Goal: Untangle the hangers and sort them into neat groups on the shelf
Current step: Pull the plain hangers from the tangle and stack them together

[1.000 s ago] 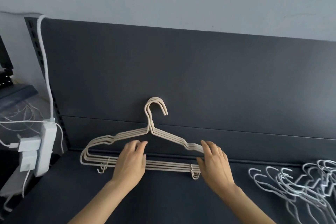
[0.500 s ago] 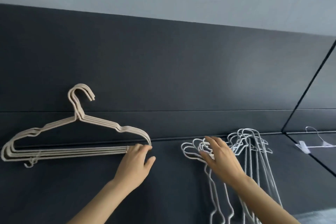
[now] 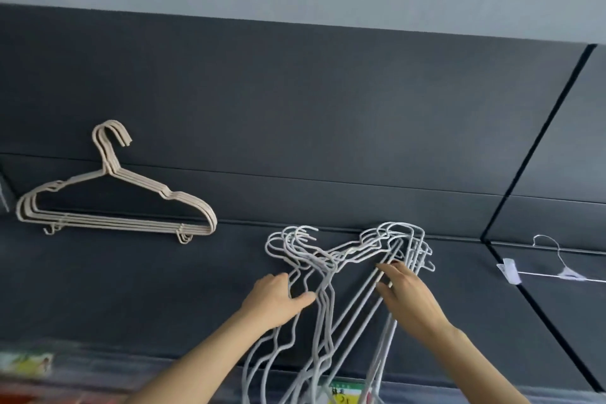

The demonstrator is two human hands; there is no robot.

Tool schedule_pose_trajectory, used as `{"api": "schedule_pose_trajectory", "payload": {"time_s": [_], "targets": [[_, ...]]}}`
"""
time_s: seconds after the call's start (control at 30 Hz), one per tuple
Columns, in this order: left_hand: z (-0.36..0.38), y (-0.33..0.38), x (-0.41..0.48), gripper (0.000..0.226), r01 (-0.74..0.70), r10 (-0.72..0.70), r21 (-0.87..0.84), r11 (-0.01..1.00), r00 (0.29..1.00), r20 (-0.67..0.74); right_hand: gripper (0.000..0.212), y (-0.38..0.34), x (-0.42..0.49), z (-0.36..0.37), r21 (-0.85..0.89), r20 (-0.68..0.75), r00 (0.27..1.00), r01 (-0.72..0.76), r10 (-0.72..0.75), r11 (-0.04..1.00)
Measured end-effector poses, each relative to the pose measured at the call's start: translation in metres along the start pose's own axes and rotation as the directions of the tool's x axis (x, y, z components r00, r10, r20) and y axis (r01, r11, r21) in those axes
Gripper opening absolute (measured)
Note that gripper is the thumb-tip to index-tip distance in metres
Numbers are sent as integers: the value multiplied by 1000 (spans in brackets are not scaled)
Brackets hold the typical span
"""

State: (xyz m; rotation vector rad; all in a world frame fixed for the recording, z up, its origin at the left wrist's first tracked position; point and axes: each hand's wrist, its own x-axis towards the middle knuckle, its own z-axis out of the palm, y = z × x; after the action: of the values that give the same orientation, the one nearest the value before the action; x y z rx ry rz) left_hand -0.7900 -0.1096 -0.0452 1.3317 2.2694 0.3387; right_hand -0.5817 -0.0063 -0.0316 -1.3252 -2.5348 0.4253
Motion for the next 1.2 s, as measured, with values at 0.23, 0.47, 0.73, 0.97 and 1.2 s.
{"api": "schedule_pose_trajectory", "payload": {"time_s": [0.23,0.47,0.73,0.97,1.2], "targets": [[26,44,12,111,206,-203,-56,977,978,45,40,14,-3,9,102,53,999,5,-10,995],[6,30,35,33,167,-180,-214,963,983,-41,38,24,5,7,138,28,1000,8,-12,990],[-18,15,47,21,105,-131,-230,967,986,-101,58,17,37,9,8,11,998,63,-63,998],[-40,11,31,73,-182,157,-92,979,960,-232,98,-17,83,-6,-183,50,982,190,-184,964],[-79,21,25,65,-446,495,219,868,805,-327,66,-23,105,-16,-139,-104,967,217,-233,966]]}}
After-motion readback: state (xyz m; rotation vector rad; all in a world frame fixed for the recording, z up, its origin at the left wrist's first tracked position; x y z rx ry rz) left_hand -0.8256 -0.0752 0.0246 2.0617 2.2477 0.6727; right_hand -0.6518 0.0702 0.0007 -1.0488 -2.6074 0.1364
